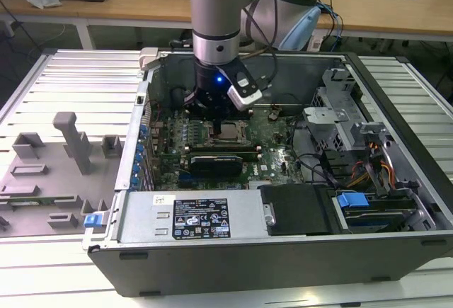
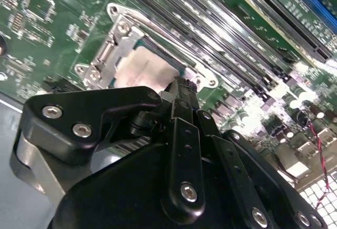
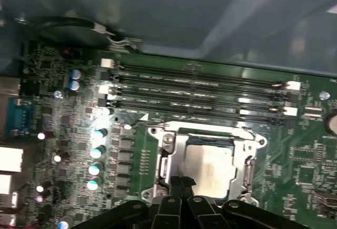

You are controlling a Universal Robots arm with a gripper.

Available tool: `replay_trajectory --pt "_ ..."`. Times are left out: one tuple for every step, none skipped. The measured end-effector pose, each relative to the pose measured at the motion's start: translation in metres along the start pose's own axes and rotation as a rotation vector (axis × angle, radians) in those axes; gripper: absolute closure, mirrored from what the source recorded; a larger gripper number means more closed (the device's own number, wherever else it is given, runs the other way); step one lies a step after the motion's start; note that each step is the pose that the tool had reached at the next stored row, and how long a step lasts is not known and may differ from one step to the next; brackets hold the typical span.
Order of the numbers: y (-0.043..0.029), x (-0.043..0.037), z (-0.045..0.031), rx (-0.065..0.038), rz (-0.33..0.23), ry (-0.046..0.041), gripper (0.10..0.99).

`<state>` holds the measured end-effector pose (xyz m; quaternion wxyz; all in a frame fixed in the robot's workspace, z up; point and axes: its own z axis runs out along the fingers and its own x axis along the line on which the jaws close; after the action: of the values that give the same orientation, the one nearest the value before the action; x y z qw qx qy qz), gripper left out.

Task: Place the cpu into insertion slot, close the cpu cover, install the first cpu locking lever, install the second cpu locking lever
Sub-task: 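Close the cpu cover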

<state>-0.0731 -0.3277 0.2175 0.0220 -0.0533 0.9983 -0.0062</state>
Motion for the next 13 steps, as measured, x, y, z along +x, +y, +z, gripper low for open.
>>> replay_trajectory --pt "0.0002 0.0011 0.0002 0.0 0.0 -0.0001 0.98" --pt "0.0003 0.0021 0.0005 0.0 0.0 -0.0003 0.98" --pt "0.0004 0.0027 0.0007 0.0 -0.001 -0.0004 0.98" --pt "0.0004 0.0028 0.0008 0.0 -0.004 -0.0008 0.98" --pt "0.0004 0.0028 0.001 -0.001 -0.006 -0.0014 0.98" --pt "0.0004 0.0028 0.0011 -0.001 -0.006 -0.0018 0.98" --pt "0.0004 0.0028 0.0013 -0.002 -0.005 -0.0019 0.98" --pt "0.0012 0.0028 0.0015 -0.002 -0.002 -0.0018 0.98" --pt "0.0019 0.0027 0.0016 -0.002 -0.001 -0.0017 0.98" --pt "0.0026 0.0026 0.0017 -0.001 0.0 -0.0017 0.98" --pt "0.0035 0.0025 0.002 -0.002 0.001 -0.0018 0.98" --pt "0.0042 0.0025 0.0025 -0.002 0.001 -0.0019 0.98" --pt "0.0053 0.0025 0.0042 -0.002 0.002 -0.0018 0.98"
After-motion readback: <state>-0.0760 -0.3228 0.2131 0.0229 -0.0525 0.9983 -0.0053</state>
